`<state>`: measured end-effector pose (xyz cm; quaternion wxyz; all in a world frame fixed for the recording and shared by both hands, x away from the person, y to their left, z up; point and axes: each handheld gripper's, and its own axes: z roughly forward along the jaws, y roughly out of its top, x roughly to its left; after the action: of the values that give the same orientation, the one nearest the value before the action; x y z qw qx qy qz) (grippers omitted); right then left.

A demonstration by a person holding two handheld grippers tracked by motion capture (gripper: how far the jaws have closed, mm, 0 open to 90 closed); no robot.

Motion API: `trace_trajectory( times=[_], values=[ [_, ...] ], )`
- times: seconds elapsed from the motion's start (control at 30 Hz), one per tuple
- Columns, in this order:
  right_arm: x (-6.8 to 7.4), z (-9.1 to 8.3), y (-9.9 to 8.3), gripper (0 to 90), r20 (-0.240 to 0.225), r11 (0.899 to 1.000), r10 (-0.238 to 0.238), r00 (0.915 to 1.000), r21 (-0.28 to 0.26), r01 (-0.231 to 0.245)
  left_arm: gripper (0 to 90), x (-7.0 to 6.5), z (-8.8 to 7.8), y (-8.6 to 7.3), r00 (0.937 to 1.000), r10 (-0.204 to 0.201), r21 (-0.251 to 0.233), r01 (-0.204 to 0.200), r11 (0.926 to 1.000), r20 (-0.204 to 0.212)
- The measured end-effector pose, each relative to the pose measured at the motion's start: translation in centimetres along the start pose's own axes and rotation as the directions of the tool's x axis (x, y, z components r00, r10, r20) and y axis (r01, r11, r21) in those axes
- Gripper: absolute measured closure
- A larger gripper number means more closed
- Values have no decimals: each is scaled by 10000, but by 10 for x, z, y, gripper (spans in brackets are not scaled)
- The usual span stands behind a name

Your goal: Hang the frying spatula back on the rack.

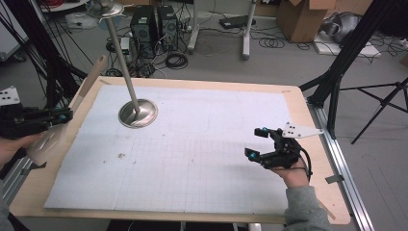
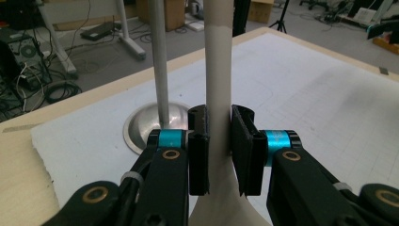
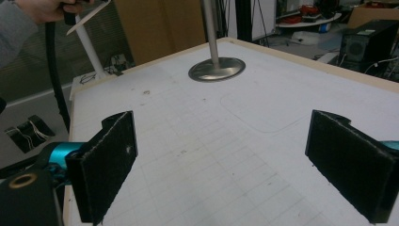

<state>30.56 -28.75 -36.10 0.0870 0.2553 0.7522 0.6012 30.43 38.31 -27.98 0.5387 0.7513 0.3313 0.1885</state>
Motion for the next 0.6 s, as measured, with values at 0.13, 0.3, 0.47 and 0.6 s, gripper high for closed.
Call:
trace_trajectory(
  times=[0.13,0.3,0.47,0.6],
  values=[
    [0,-1,0,86,-3,10000,-32,10000,-54,32,773,4,-1,3,10000,-5,19,5,10000,-4],
    [0,-3,-1,86,58,10000,-39,10000,-6,39,772,9,-4,9,10000,-21,-155,21,9999,1],
    [0,-5,-2,86,126,10000,47,9999,80,-48,773,16,-12,17,10000,-47,-444,48,9990,16],
    [0,-6,-2,86,181,10000,-20,9998,64,18,773,21,-17,21,9999,15,-455,-20,9990,-114]
  ],
)
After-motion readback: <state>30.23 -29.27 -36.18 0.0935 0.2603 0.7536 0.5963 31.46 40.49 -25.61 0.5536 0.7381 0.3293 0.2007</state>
